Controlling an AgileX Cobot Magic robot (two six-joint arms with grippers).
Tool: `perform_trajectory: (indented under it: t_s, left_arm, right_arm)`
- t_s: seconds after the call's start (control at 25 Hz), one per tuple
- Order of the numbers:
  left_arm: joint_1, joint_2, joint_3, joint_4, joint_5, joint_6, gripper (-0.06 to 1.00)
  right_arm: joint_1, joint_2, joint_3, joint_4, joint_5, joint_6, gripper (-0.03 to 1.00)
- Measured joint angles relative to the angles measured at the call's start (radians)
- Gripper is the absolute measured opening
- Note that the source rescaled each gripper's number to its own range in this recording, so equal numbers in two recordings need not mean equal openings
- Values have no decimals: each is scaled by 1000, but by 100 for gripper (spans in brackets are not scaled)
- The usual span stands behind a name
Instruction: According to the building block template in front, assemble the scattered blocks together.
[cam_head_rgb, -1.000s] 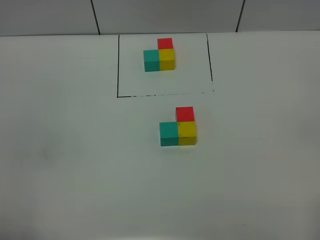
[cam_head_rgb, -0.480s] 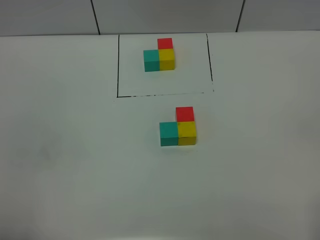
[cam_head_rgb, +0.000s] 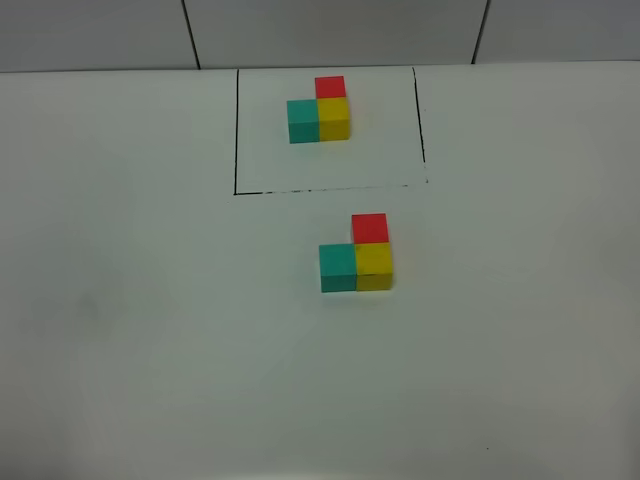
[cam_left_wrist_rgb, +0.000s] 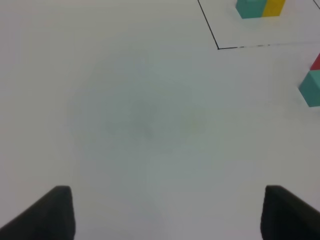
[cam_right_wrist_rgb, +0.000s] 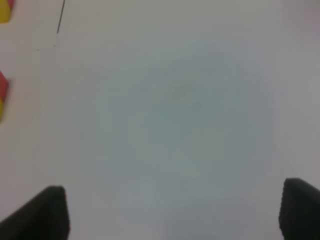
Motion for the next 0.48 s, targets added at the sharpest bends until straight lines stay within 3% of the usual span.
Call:
perform_trajectory:
  t_s: [0.48]
  left_arm:
    - [0,0,0,0,0,0,80]
  right_arm:
    - [0,0,0,0,0,-1,72]
